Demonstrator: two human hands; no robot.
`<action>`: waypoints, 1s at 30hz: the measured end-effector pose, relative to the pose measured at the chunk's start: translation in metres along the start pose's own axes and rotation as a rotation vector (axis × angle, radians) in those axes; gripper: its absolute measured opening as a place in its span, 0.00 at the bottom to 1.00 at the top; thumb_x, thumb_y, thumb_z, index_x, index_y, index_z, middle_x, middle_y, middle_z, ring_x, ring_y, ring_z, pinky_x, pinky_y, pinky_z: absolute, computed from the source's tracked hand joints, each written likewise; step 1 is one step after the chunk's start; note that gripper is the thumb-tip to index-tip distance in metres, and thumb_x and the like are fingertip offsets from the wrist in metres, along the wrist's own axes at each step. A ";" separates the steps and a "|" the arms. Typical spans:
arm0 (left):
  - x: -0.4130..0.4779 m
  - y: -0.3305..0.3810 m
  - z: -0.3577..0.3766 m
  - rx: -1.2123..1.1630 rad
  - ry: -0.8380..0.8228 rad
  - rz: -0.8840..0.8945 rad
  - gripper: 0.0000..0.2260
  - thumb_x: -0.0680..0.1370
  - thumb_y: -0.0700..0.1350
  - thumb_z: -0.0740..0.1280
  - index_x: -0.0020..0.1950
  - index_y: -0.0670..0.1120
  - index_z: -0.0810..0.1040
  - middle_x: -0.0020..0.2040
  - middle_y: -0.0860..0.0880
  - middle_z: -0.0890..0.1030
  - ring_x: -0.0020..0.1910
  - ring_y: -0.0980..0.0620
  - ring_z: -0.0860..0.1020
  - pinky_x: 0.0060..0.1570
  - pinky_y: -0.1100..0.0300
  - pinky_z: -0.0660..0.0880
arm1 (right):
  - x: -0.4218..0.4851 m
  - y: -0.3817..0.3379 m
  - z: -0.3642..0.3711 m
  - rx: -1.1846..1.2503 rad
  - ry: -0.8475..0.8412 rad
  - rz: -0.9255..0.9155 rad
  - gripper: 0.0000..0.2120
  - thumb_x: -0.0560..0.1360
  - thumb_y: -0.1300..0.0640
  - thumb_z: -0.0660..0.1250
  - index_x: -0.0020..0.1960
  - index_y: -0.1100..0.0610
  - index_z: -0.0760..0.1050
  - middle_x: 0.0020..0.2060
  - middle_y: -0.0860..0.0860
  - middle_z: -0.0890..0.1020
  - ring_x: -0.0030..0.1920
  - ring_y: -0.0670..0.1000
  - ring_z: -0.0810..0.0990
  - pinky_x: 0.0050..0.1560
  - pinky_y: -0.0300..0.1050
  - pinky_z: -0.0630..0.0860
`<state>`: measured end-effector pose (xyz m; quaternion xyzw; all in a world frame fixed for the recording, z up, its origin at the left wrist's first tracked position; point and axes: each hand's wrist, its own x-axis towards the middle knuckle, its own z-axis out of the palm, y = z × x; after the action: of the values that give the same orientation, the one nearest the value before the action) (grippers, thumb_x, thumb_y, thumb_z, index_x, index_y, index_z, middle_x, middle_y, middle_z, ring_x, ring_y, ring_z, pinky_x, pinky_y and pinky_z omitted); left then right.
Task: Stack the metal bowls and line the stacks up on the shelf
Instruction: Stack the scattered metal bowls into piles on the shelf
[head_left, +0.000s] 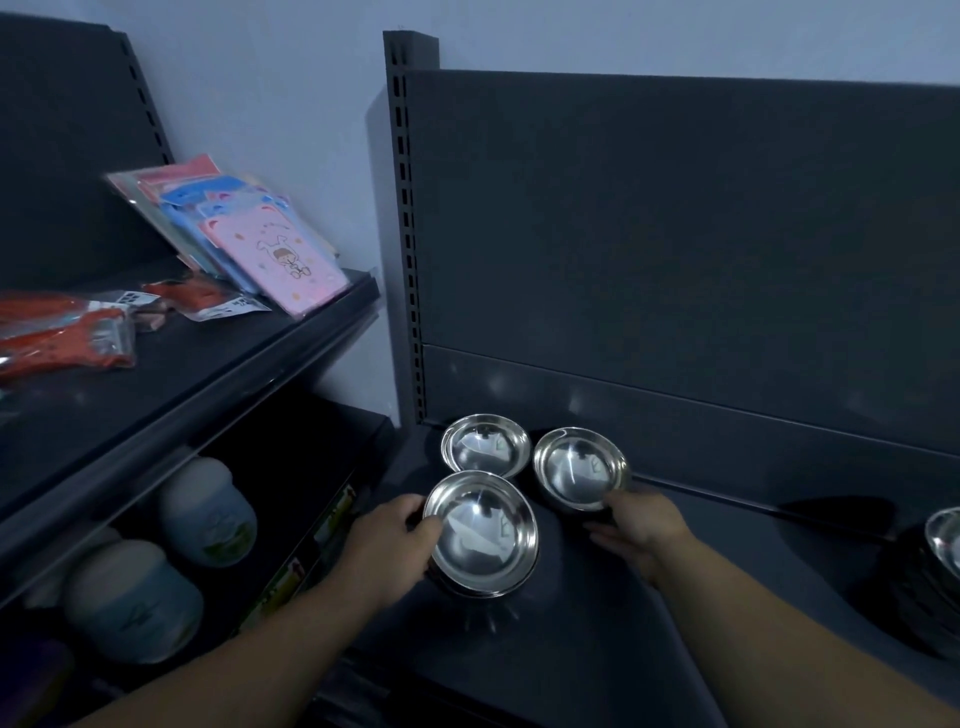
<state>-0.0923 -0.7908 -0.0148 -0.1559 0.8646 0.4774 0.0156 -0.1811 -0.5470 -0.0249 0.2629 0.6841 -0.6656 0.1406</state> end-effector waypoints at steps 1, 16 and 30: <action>0.000 0.000 0.000 0.004 0.000 0.001 0.07 0.77 0.47 0.63 0.50 0.51 0.80 0.39 0.48 0.83 0.37 0.49 0.83 0.41 0.52 0.82 | -0.001 0.001 -0.002 0.014 0.011 -0.004 0.10 0.78 0.64 0.62 0.60 0.62 0.73 0.44 0.58 0.80 0.41 0.57 0.82 0.39 0.47 0.79; 0.023 0.015 0.021 -0.400 -0.132 -0.075 0.10 0.79 0.52 0.64 0.54 0.48 0.80 0.47 0.46 0.83 0.37 0.50 0.81 0.40 0.56 0.81 | -0.053 -0.010 -0.012 0.038 -0.095 -0.190 0.10 0.78 0.60 0.63 0.54 0.64 0.79 0.33 0.57 0.81 0.28 0.52 0.80 0.32 0.43 0.78; 0.104 0.009 0.036 -0.378 -0.067 -0.277 0.19 0.79 0.50 0.66 0.67 0.43 0.71 0.56 0.43 0.79 0.46 0.49 0.77 0.39 0.60 0.77 | -0.072 -0.003 -0.012 -0.128 -0.051 -0.266 0.07 0.76 0.58 0.65 0.49 0.57 0.82 0.36 0.55 0.85 0.35 0.52 0.82 0.34 0.43 0.79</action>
<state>-0.1985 -0.7833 -0.0453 -0.2573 0.7291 0.6291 0.0804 -0.1218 -0.5474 0.0172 0.1436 0.7501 -0.6400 0.0851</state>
